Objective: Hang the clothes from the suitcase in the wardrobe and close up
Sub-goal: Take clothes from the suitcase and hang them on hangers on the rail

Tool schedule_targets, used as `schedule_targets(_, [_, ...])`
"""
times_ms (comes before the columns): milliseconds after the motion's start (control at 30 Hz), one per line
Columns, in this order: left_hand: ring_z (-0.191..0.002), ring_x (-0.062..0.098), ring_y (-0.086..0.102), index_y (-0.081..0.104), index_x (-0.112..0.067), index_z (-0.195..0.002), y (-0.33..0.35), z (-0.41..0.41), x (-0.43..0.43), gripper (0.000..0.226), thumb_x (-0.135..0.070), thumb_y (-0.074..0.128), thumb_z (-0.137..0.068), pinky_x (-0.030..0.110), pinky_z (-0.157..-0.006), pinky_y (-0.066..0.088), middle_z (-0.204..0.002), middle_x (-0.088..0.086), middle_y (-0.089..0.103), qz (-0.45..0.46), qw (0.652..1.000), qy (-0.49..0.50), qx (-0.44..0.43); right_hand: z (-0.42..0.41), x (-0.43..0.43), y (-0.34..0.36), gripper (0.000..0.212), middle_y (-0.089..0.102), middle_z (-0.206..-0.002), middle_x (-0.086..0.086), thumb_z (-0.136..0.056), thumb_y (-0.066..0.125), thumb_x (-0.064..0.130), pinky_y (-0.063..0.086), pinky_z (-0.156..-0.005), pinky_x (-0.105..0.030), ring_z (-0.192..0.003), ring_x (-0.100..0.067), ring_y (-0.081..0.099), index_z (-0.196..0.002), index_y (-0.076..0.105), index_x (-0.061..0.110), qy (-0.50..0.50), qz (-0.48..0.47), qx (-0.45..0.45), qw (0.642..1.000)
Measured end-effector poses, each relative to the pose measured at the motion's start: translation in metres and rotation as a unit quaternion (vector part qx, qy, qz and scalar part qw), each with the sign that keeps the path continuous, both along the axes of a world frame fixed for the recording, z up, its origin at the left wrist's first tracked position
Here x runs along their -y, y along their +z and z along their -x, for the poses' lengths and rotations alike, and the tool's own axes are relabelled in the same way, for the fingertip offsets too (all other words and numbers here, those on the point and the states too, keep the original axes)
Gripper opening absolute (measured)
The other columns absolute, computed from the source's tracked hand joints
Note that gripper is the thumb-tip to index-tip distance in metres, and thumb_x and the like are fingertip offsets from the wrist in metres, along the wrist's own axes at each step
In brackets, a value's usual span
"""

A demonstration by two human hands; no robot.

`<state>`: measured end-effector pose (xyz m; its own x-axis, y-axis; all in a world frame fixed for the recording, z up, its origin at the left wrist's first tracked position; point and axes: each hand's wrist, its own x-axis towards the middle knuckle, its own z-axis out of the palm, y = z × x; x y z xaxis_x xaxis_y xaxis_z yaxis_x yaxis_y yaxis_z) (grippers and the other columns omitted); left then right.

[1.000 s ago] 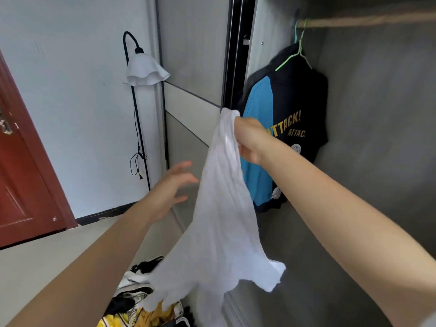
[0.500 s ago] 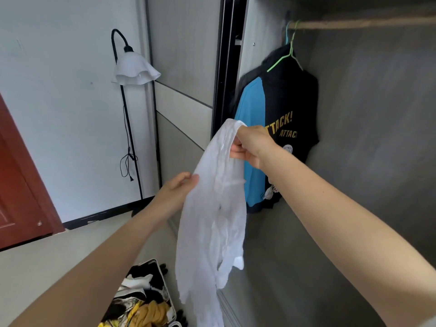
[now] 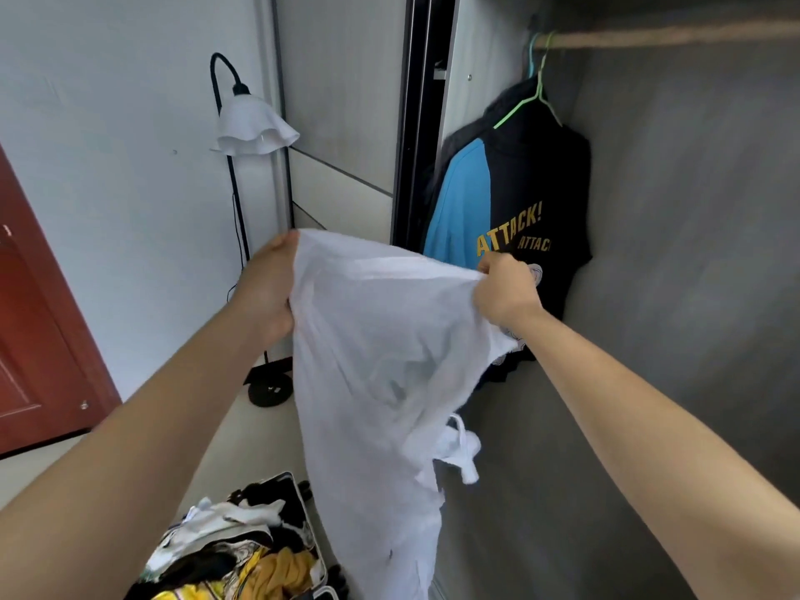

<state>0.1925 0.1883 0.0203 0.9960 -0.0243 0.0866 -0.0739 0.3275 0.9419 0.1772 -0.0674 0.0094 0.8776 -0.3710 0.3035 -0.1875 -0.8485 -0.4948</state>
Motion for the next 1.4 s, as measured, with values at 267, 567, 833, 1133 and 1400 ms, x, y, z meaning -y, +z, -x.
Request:
schedule_targets(267, [-0.087,0.017,0.068,0.07,-0.02,-0.1,0.024,0.0,-0.017,0.03,-0.047,0.063,-0.088,0.028,-0.077,0.053,-0.1,0.0,0.071,-0.168,0.986,-0.002,0.004,0.005,0.018,-0.036,0.024,0.038,-0.068,-0.005,-0.083,0.038,-0.006,0.028,-0.065,-0.03,-0.074,-0.021,0.036,-0.064,0.038,0.01,-0.008,-0.255,0.002,0.967])
schedule_targets(567, [-0.063,0.012,0.051,0.059,-0.01,-0.059,-0.035,-0.015,-0.064,0.041,-0.046,0.079,-0.063,0.023,-0.059,0.039,-0.06,-0.005,0.053,-0.659,0.74,-0.136,0.025,0.0,-0.005,-0.021,0.022,0.043,-0.069,0.001,-0.091,0.036,-0.001,0.032,-0.055,-0.021,-0.071,-0.018,0.041,-0.078,0.052,0.008,0.095,-0.205,-0.062,0.972])
schedule_targets(833, [-0.114,0.02,0.058,0.049,-0.028,-0.128,-0.077,-0.001,-0.039,0.065,-0.011,0.063,-0.067,0.023,-0.081,0.047,-0.121,0.0,0.058,-0.586,0.755,-0.282,-0.078,-0.002,-0.035,-0.002,0.031,0.069,-0.11,-0.01,-0.08,0.071,0.016,0.049,-0.096,-0.037,-0.106,-0.026,0.064,-0.11,0.07,0.01,0.299,-0.305,-0.143,0.893])
schedule_targets(1133, [-0.062,0.013,0.063,0.069,-0.017,-0.085,-0.07,0.008,0.022,0.023,-0.039,0.063,-0.083,0.024,-0.06,0.045,-0.07,-0.005,0.068,-0.38,0.912,-0.152,-0.019,0.006,-0.021,-0.003,0.036,0.071,-0.097,-0.007,-0.075,0.076,-0.005,0.054,-0.086,-0.028,-0.09,-0.016,0.068,-0.107,0.071,0.011,0.345,-0.279,-0.159,0.882])
schedule_targets(1400, [-0.092,0.029,0.07,0.073,-0.012,-0.099,-0.04,0.0,0.027,0.051,-0.039,0.07,-0.056,0.042,-0.089,0.053,-0.095,0.01,0.074,-0.22,0.963,-0.157,-0.017,0.018,0.019,-0.054,0.021,0.059,-0.068,0.003,-0.09,0.061,0.022,0.038,-0.058,-0.025,-0.061,-0.011,0.053,-0.075,0.064,0.008,0.183,-0.191,-0.169,0.949])
